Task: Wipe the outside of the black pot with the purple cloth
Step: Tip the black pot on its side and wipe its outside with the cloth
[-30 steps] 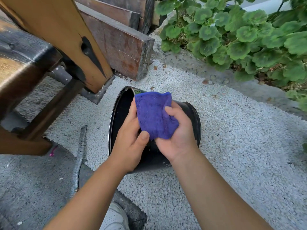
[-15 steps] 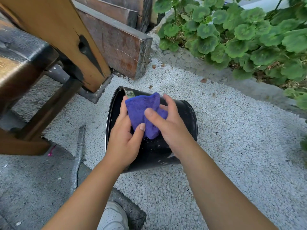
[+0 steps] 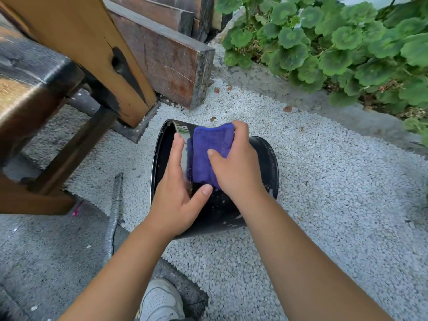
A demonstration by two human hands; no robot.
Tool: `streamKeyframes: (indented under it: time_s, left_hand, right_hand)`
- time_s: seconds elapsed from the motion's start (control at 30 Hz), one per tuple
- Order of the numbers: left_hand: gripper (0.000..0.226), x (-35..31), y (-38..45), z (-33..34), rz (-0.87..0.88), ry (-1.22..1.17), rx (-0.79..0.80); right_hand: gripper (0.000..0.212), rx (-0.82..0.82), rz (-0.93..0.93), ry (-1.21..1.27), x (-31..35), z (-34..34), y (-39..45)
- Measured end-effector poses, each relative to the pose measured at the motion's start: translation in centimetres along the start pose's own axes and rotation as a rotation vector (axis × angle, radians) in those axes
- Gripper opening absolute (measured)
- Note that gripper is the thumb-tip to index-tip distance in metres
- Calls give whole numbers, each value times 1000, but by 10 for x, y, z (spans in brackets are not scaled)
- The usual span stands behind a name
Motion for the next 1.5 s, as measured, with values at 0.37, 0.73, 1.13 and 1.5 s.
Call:
streamKeyframes:
  time_s: [0.37,0.73,1.13,1.5]
  left_hand:
    - [89,-5,0,-2,-42,101,43]
    - [85,-1,2,-10,-17,188,45]
    - [85,-4,4,10,85,39,27]
    - [80,-6,12,15,69,14,16]
  right_hand:
    - [27,-6,29,-522,-83,-45,40]
    - [52,7,92,-373,-106,-38,13]
    - [58,-203,-136,-208,-22,-26,-10]
    - [55,-211,-229,-331,-32,-2,-49]
Point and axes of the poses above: each hand's wrist, its own y-axis towards the middle knuckle, its own z-axis out of the palm, x = y × z, the point moved 2 cm from there along y, towards the middle knuckle, and after that the axes turned 8 degrees about -x, right-handed, at the moved point
